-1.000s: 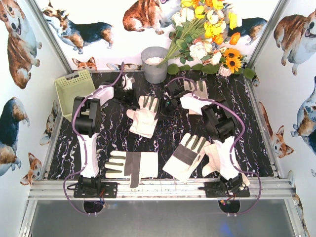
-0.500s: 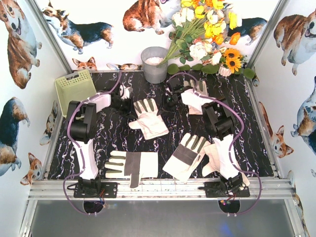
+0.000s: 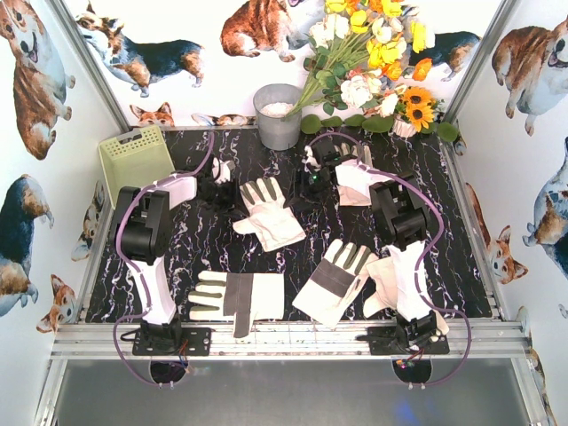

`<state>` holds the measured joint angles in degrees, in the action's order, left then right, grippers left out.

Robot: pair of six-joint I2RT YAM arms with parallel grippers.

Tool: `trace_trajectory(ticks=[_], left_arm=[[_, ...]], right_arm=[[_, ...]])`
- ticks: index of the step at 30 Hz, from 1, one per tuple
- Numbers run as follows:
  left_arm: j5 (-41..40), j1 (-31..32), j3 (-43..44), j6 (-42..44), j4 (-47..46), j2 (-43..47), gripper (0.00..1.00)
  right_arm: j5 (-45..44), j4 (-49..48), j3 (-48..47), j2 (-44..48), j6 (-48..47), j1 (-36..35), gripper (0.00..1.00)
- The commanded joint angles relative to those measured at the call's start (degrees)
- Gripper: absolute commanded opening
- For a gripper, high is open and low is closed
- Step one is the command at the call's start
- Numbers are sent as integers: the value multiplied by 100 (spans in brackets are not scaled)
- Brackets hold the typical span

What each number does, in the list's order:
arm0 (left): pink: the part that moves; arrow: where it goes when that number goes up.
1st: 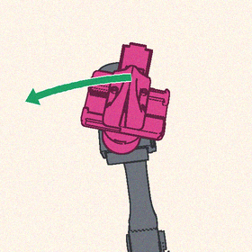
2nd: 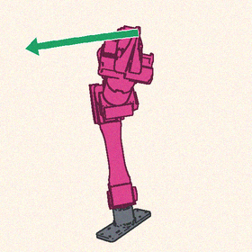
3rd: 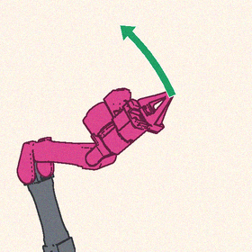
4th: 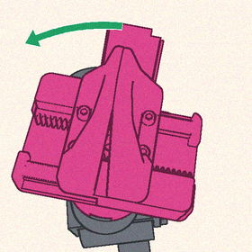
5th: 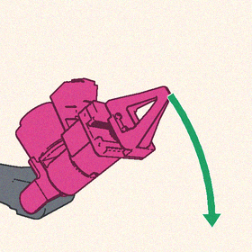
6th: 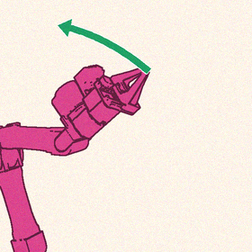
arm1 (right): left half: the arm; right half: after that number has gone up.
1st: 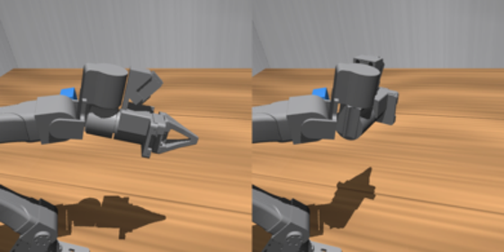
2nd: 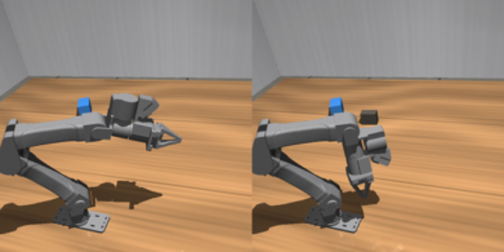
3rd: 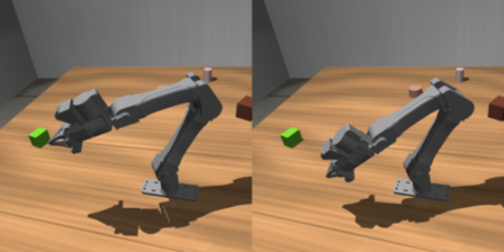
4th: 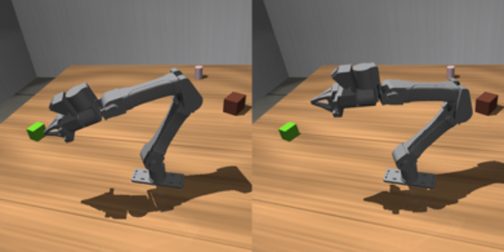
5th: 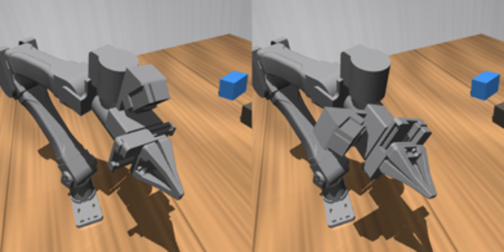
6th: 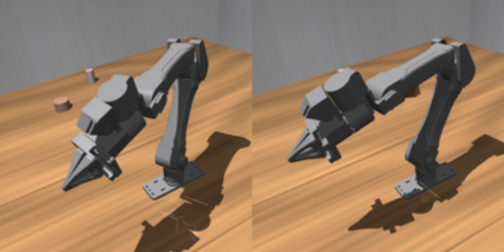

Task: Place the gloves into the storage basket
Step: Pick up the glove from the center of the board.

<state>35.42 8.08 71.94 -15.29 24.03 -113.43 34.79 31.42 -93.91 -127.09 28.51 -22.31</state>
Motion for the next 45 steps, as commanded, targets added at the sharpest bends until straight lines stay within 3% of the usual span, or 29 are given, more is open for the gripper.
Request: trace_trajectory(ticks=[1, 9, 21, 24, 26, 29, 36, 45], left_arm=[[182, 19, -161, -153, -408, -2, 35], [83, 1, -186, -125, -558, -207, 20], [9, 2, -517, 6, -514, -143, 12], [-10, 1, -576, 13, -531, -74, 11], [-32, 1, -592, 21, -518, -13, 12], [-72, 2, -578, 51, -497, 141, 16], [-109, -46, -698, 13, -471, 847, 40], [407, -52, -1167, -117, -842, 2044, 60]], right_arm=[[310, -175, 1, 85, -84, -36, 53], [423, -141, -173, -353, -87, -212, 54], [522, -610, 22, -491, 213, -525, 54], [540, -737, 13, -489, 313, -576, 45], [559, -808, 20, -445, 359, -584, 30], [597, -840, 17, -300, 339, -582, 0], [670, -526, 112, 358, -88, -541, 0], [1025, 26, 382, 1590, -500, -375, 0]])
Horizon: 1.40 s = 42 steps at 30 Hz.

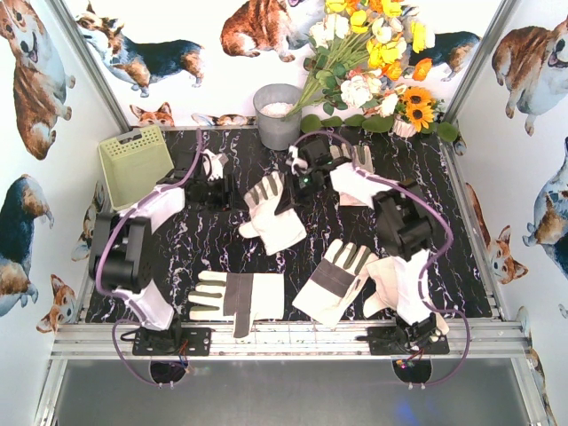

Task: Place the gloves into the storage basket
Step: Pick up the glove from the center of the board, then place the glove in the bin.

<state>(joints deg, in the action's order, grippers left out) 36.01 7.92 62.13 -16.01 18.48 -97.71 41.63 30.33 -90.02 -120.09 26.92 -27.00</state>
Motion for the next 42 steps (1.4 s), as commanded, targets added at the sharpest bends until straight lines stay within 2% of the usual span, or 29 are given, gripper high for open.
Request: trace_trajectory(ticks=[1, 9, 12, 15, 18, 23, 27, 33, 35, 38, 42], left_arm=[[426, -36, -226, -82, -341, 611, 64], [1355, -36, -492, -863, -1170, 1444, 78], [1939, -36, -597, -1582, -1827, 1634, 82], [2417, -28, -814, -2430, -2895, 1859, 84], [2659, -7, -830, -2768, -3188, 2077, 88], [3217, 186, -837, -3501, -3751, 2250, 89], [3374, 458, -852, -3748, -3833, 2375, 89], [3189, 579, -1069, -3876, -3916, 2629, 85], [3068, 579, -1166, -3963, -3996, 2655, 78], [2988, 579, -1303, -4223, -4373, 2685, 61], [2993, 585, -1251, -4208, -4247, 2695, 54]], right_arm=[[402, 186, 24, 1038, -370, 110, 0], [1024, 583, 108, 2217, -503, 151, 0], [1207, 455, 226, 2664, -312, 152, 0], [1368, 206, 382, 3015, -55, 152, 0], [1576, 21, 443, 3256, 141, 152, 0], [1685, -130, 428, 3474, 300, 152, 0], [1695, -540, 507, 3579, 588, 152, 0], [1350, -947, 715, 3657, 743, 169, 0], [1257, -1003, 775, 3685, 748, 184, 0], [1190, -1008, 824, 3690, 744, 212, 0], [1117, -954, 824, 3686, 698, 222, 0]])
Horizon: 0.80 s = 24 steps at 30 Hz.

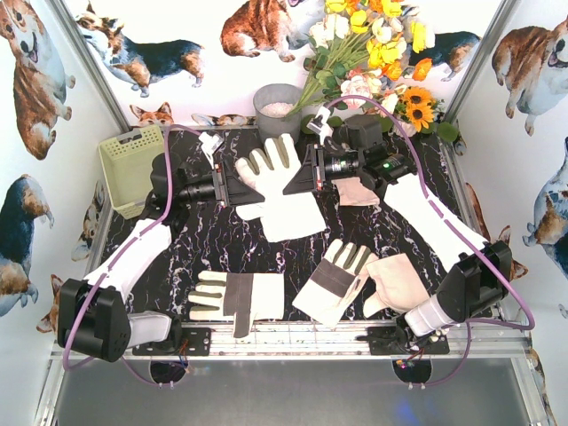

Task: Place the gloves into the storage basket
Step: Place the glove in the bin.

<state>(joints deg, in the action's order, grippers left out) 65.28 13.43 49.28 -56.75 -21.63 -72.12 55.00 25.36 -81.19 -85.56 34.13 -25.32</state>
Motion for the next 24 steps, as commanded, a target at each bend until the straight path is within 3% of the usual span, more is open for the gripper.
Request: trace_trajectory(ticks=[1, 10, 12, 16, 19, 24], left_arm=[[38, 43, 63, -77, -134, 141, 50], [-270, 52, 495, 1069, 1649, 169, 19], [-401, 63, 495, 1048, 1693, 201, 9], [-463, 89, 286, 637, 1121, 263, 3], [-450, 90, 196, 564, 1013, 269, 10], [-238, 89, -117, -538, -452, 264, 39]], right_arm=[[-234, -449, -68, 233, -33, 48, 0], [-610, 93, -177, 206, -468, 21, 0], [-740, 166, -194, 200, -570, -69, 0], [-821, -168, -88, 189, -414, -238, 0], [-761, -635, 44, 205, -94, -251, 0], [-753, -936, 30, 236, 124, -245, 0]])
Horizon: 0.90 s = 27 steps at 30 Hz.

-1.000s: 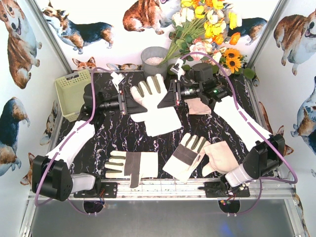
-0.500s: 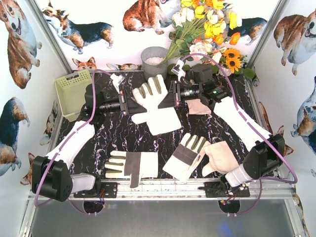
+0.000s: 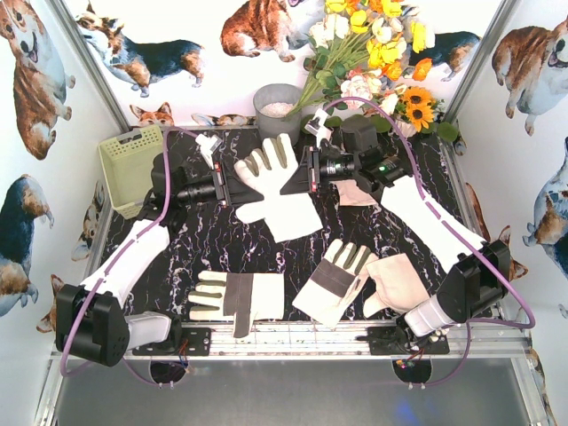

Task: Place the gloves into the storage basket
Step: Place the glove in the bin.

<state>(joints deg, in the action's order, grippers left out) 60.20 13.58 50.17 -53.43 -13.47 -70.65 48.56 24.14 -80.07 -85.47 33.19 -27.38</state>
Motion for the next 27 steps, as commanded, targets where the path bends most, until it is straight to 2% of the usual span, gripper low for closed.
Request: trace_trajectory(ticks=[1, 4, 6, 9, 11, 14, 16, 18, 22, 25, 27], left_arm=[[252, 74, -243, -927, -1356, 147, 46], [-2, 63, -382, -906, -1366, 320, 67], [-222, 73, -501, -1119, -1652, 390, 73], [-561, 69, -950, -1827, -2643, 454, 82], [-747, 65, -1135, -1983, -2819, 464, 90], [-1034, 65, -1177, -1751, -2155, 490, 93], [-1245, 65, -1225, -1940, -2348, 536, 94], [-1408, 65, -1263, -2235, -2691, 553, 100], [-1350, 69, -1266, -2493, -2884, 502, 100], [-1330, 87, -1367, -2936, -3368, 470, 100], [-1154, 100, -1330, -3035, -3248, 419, 100]], right_arm=[[-166, -807, -98, 244, 208, -42, 0], [-274, -881, -124, 287, 274, -31, 0], [-287, -1154, -90, 323, 431, -32, 0], [-277, -1613, 0, 387, 772, -31, 0], [-293, -1797, 5, 408, 913, -31, 0], [-320, -1879, -50, 415, 979, -31, 0], [-350, -1931, -62, 434, 1008, -31, 0], [-348, -2017, -53, 441, 1095, -31, 0], [-348, -2288, 49, 466, 1263, -32, 0], [-312, -2408, 72, 444, 1361, -35, 0], [-327, -2564, 105, 452, 1447, -34, 0]])
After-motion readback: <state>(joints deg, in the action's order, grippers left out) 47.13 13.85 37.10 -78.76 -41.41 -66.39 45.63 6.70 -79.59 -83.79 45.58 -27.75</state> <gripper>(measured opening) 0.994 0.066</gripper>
